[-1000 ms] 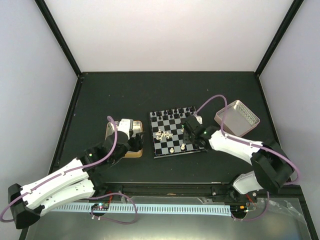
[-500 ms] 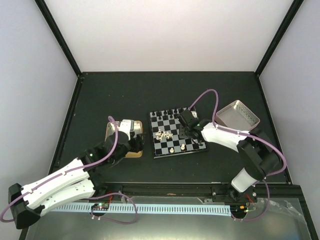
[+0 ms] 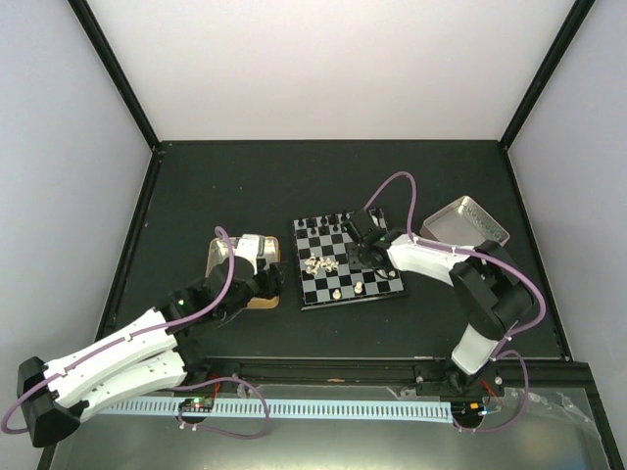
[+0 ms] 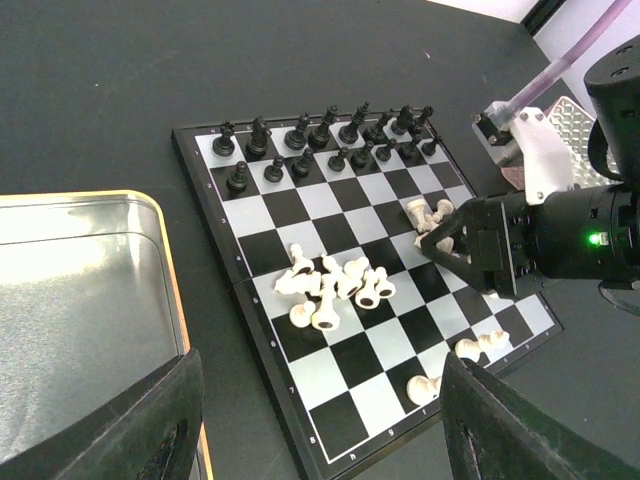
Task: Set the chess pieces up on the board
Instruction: Pick up the chess piece from the chessboard.
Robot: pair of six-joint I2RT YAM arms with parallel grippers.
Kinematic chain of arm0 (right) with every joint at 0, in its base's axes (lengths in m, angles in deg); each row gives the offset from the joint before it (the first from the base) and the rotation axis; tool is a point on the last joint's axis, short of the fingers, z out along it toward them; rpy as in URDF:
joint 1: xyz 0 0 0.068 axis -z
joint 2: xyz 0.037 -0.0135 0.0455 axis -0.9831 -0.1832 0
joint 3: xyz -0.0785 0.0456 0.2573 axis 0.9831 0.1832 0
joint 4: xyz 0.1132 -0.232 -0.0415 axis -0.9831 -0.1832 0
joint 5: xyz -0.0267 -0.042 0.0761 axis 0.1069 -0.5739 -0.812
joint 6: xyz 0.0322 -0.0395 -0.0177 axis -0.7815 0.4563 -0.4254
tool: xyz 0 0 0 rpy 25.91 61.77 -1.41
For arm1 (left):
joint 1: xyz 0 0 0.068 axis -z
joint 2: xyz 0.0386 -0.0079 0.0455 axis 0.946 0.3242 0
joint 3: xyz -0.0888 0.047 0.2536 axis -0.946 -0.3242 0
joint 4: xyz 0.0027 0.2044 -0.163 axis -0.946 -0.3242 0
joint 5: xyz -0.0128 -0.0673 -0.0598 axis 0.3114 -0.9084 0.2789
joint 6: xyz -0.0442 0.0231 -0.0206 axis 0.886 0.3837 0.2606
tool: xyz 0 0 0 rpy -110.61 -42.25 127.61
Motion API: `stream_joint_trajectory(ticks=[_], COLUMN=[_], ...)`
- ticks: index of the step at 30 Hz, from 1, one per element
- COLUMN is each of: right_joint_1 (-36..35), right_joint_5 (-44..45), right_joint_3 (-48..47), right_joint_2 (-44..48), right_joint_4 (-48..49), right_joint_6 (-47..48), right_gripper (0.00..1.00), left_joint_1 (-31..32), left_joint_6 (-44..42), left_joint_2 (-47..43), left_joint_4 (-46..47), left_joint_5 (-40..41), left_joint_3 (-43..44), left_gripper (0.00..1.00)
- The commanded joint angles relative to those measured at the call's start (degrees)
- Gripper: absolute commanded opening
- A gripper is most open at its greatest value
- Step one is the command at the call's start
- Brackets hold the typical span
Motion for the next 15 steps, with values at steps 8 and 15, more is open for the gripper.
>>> stream_joint_trajectory(ticks=[8, 15], right_joint_1=[0.16, 0.20], right_joint_5=[-7.81, -6.98], right_joint_3=[-0.33, -1.13], right_joint_2=[0.13, -2.55], right_joint_4=[1.60, 1.42], right_joint_6=[5.31, 6.40], right_gripper=[0.28, 0.28], left_joint_1=[-0.62, -0.81], left_joint_6=[0.59, 0.40], left_joint_2=[0.89, 1.27], left_joint_4=[2.52, 2.63], left_joint_5=[-1.20, -1.50], left_joint_3=[-0.69, -0.43], left_gripper=[0.66, 0.66])
